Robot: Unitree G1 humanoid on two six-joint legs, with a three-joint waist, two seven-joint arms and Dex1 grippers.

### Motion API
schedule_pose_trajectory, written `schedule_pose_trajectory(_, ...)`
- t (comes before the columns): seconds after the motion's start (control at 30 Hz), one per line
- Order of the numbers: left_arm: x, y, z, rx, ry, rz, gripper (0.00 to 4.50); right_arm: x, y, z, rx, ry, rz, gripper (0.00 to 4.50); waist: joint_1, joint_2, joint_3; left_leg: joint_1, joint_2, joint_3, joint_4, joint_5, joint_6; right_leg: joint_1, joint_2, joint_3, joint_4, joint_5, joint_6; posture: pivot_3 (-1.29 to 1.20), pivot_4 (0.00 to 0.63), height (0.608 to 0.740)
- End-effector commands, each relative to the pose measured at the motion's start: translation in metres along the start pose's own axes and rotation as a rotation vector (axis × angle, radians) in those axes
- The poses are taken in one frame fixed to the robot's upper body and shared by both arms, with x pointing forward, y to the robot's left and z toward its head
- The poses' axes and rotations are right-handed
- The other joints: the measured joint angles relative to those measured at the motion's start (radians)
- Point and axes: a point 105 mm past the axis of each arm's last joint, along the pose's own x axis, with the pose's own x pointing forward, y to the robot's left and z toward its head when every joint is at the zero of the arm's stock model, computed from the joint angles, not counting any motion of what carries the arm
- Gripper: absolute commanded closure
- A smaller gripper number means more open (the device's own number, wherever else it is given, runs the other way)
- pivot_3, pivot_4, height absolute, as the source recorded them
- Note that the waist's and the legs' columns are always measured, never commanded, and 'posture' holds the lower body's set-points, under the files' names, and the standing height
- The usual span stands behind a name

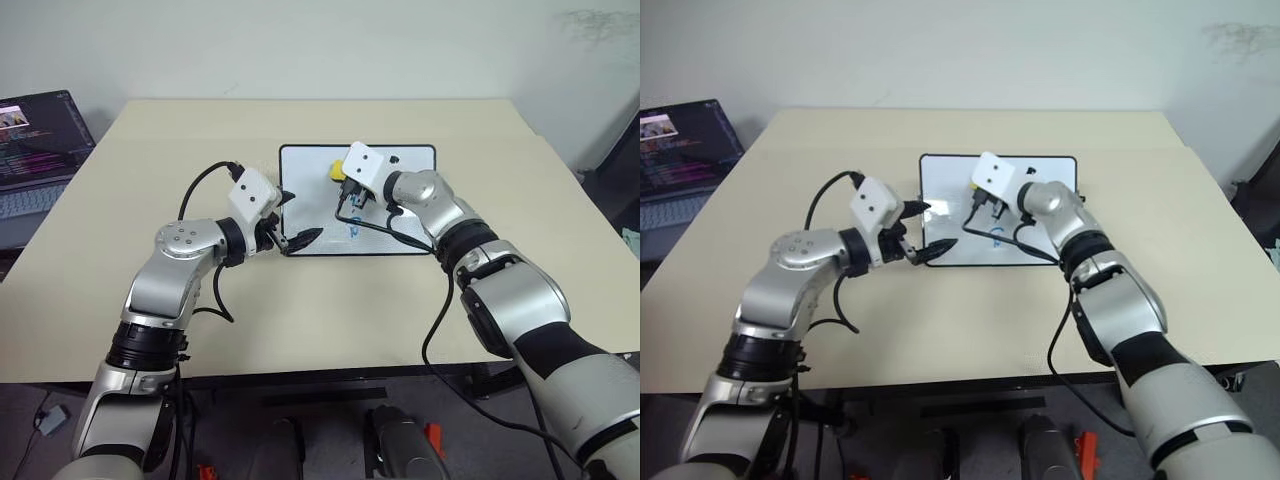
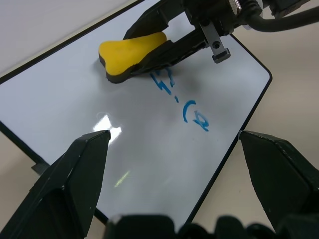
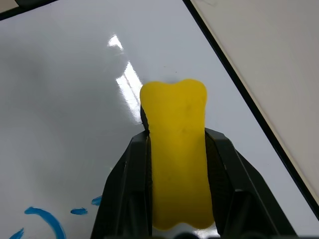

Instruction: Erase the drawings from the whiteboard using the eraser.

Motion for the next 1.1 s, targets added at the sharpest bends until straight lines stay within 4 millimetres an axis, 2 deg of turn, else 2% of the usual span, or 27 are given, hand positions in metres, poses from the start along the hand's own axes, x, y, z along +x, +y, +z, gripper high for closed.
schedule_pose_trajectory(0.03, -0.001, 0.004, 0.014, 0.04, -0.039, 0.011, 0.0, -0.015, -0.031, -0.019, -0.015, 0.074, -0.092, 3.43, 0.008, 0.0, 0.0, 0.0, 0.0, 0.0, 0.0, 0.0, 0.0, 0.0, 0.0, 0.0, 0.0, 0.0, 0.0, 0.0, 0.15, 0.74)
schedule_pose_trajectory(0.13, 0.0, 0.004, 0.015, 0.041, -0.041, 0.007, 0.0, -0.025, -0.045, -0.033, -0.025, 0.117, -0.131, 3.43, 0.017, 0.0, 0.0, 0.0, -0.001, 0.001, 0.0, 0.0, 0.0, 0.001, -0.002, 0.0, -0.001, 0.0, 0.0, 0.0, 0.15, 0.74)
schedule_pose_trajectory(0.27, 0.001, 0.004, 0.015, 0.042, -0.042, 0.003, 0.0, -0.032, -0.051, -0.043, -0.024, 0.141, -0.148, 3.43, 0.019, 0.0, 0.0, 0.0, -0.001, 0.001, 0.0, 0.0, 0.0, 0.0, -0.002, 0.0, -0.001, 0.0, 0.0, 0.0, 0.15, 0.74)
schedule_pose_trajectory(0.33, 0.002, 0.004, 0.015, 0.043, -0.042, -0.001, 0.0, -0.032, -0.047, -0.045, -0.031, 0.142, -0.132, 3.43, 0.019, 0.0, 0.0, 0.0, -0.001, 0.001, 0.0, 0.0, 0.0, 0.0, -0.002, 0.0, -0.001, 0.0, 0.0, 0.0, 0.15, 0.74)
schedule_pose_trajectory(0.57, 0.003, 0.004, 0.015, 0.043, -0.042, -0.007, 0.0, -0.02, -0.015, -0.04, -0.051, 0.099, -0.008, 3.43, 0.016, 0.0, 0.0, 0.0, -0.001, 0.001, 0.0, 0.0, 0.0, 0.001, -0.002, 0.001, -0.001, 0.0, 0.0, 0.0, 0.15, 0.74)
schedule_pose_trajectory(0.7, 0.002, 0.004, 0.015, 0.043, -0.041, -0.005, 0.0, -0.021, 0.002, -0.047, -0.067, 0.11, 0.094, 3.43, 0.005, -0.001, 0.0, 0.002, -0.001, 0.001, 0.0, 0.0, 0.0, 0.001, -0.001, 0.001, 0.0, 0.0, 0.0, 0.0, 0.15, 0.74)
schedule_pose_trajectory(0.83, 0.001, 0.004, 0.014, 0.04, -0.039, -0.003, 0.0, -0.025, 0.003, -0.057, -0.08, 0.141, 0.115, 3.43, -0.001, -0.001, -0.001, 0.003, -0.001, 0.001, 0.0, 0.0, 0.0, 0.002, -0.001, 0.001, 0.0, 0.0, 0.0, 0.0, 0.15, 0.74)
schedule_pose_trajectory(1.1, 0.003, 0.003, 0.014, 0.039, -0.043, -0.003, 0.0, -0.028, 0.007, -0.061, -0.094, 0.163, 0.17, 3.43, -0.003, -0.001, -0.001, 0.004, -0.001, 0.001, 0.001, 0.0, 0.0, 0.003, -0.001, 0.001, 0.0, 0.0, 0.0, 0.0, 0.15, 0.74)
